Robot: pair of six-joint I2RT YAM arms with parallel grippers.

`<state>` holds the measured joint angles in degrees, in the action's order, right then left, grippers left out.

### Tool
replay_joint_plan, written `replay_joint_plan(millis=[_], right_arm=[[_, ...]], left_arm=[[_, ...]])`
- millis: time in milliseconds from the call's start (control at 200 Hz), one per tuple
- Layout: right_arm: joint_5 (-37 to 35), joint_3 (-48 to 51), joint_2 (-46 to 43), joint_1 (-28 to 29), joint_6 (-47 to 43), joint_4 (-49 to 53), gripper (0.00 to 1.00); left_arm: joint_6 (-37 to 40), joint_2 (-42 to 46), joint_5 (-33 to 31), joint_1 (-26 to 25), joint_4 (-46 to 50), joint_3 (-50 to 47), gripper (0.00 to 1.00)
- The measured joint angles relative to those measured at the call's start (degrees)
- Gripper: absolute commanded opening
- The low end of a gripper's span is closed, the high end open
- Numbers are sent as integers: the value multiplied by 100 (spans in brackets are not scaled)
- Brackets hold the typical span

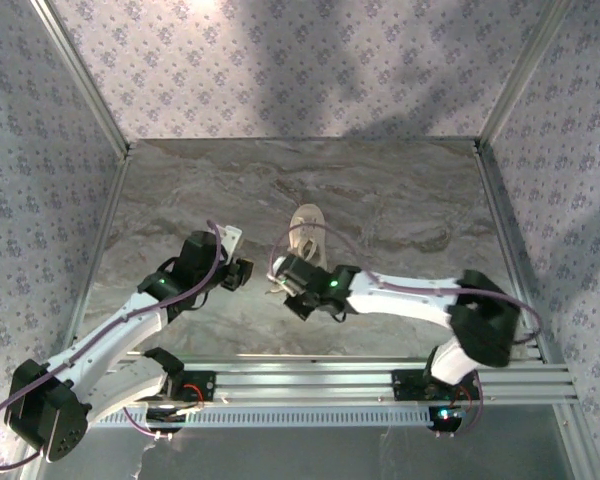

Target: Tie the shoes

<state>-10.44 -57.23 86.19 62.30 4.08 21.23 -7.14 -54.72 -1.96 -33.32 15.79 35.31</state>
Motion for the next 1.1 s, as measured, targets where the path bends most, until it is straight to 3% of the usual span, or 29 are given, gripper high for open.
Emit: replay_joint_plan(millis=[285,595,840,954,1099], right_arm=[[295,616,-1222,-815,457,-271,0],[925,872,-1825,-1552,1064,-326,0],[1635,778,-1790,-2050,1484,-258,0],[1834,778,-1773,-2061,1609,-317,0],[2024,824,-1773,-2059,1764,-782,0]], left_arm=[[129,-15,649,0,-682,-402,57],[420,-393,1027,-111,-1342,-415,57],[686,-752,1121,-243,-1471,-28,58],[271,-1019,1119,-243,-1408,483,56],[-796,-1281,1257,-243,-1698,960,53]])
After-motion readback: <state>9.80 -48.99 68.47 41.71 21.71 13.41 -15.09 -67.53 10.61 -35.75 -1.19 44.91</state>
